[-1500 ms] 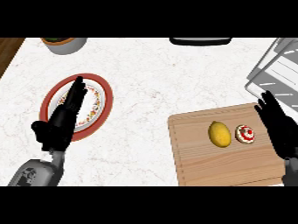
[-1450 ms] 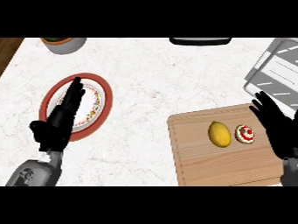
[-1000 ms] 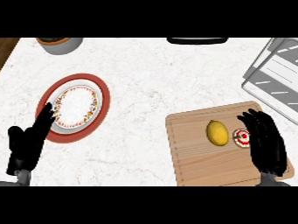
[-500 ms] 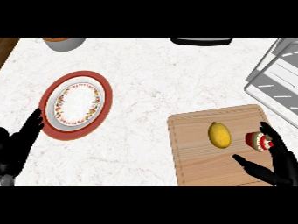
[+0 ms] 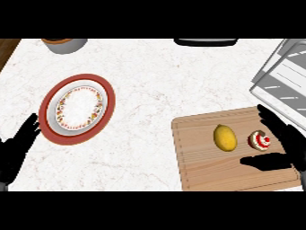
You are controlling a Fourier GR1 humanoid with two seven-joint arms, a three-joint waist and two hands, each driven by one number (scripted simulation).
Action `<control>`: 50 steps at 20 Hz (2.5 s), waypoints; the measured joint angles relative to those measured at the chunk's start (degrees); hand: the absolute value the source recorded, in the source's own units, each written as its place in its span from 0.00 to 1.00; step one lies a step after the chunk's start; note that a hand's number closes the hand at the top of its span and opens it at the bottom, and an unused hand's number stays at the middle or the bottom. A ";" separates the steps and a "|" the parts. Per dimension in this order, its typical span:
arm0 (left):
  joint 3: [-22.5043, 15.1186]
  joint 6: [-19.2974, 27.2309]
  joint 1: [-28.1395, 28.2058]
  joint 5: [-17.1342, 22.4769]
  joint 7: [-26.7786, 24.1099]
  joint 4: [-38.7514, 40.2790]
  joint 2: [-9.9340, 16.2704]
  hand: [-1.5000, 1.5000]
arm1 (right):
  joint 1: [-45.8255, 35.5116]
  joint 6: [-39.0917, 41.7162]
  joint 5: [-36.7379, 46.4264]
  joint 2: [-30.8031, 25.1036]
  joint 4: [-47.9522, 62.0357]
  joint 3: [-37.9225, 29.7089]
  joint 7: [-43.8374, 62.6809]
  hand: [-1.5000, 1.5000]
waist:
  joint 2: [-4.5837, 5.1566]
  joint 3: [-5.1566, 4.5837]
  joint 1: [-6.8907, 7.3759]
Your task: Pick the lemon from the cutting board and place it in the tiered basket
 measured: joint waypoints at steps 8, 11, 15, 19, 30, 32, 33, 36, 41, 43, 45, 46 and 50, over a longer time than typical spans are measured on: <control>2.28 -1.48 -1.21 -1.42 0.45 1.47 -0.60 0.50 | -5.29 6.06 -2.84 -0.56 -7.17 0.16 18.56 0.00 | -0.02 0.08 -0.41; 3.27 -2.42 -1.74 -1.31 1.70 1.29 -0.57 0.50 | -6.48 8.64 -3.25 -0.77 -7.01 0.07 22.85 0.00 | -0.01 0.09 -0.40; 3.68 -3.07 -0.62 -2.61 0.91 1.13 -2.16 0.50 | -6.90 10.76 -1.73 -0.47 -6.68 -0.58 27.04 0.00 | 0.01 0.11 -0.42; 4.67 -3.67 1.06 -3.87 1.06 -0.68 -3.07 0.50 | -5.95 13.58 -0.66 -0.50 -5.31 -3.02 28.25 0.00 | 0.00 0.12 -0.42; 8.58 -6.11 -0.32 -7.76 1.24 0.42 -6.26 0.50 | -1.83 19.58 2.06 4.87 -4.89 -8.17 26.19 0.00 | 0.01 0.12 -0.53; 9.05 -6.76 -0.62 -8.56 1.92 0.48 -6.58 0.50 | -2.09 20.80 3.20 5.56 -3.27 -9.17 24.60 0.00 | 0.00 0.11 -0.51; 9.20 -6.77 -0.19 -9.02 1.62 0.29 -7.15 0.50 | -1.56 20.82 3.90 6.24 -3.50 -9.35 24.06 0.00 | -0.02 0.10 -0.51; 10.51 -7.56 -1.33 -9.67 2.91 0.44 -7.41 0.50 | -1.74 20.95 6.16 8.33 -2.69 -9.63 23.18 0.00 | -0.01 0.10 -0.52; 11.92 -9.34 0.53 -10.81 2.07 -0.50 -8.57 0.50 | -3.14 21.22 9.10 10.99 0.87 -10.87 20.26 0.00 | 0.01 0.11 -0.43; 12.71 -9.93 0.18 -11.13 1.58 0.14 -8.94 0.50 | -3.49 20.72 10.54 12.40 0.80 -10.56 20.12 0.00 | 0.02 0.13 -0.45; 13.36 -10.42 -0.19 -11.40 2.37 -0.23 -8.70 0.50 | -4.66 20.42 11.95 13.24 3.16 -10.74 18.47 0.00 | 0.02 0.11 -0.42; 13.59 -10.62 -0.49 -11.65 2.38 -0.13 -8.83 0.50 | -3.63 20.40 12.31 13.75 2.17 -10.56 18.44 0.00 | 0.00 0.09 -0.46; 14.52 -11.62 -0.35 -12.59 2.10 0.04 -9.97 0.50 | -4.98 20.59 13.64 15.21 3.38 -11.49 18.50 0.00 | 0.00 0.10 -0.45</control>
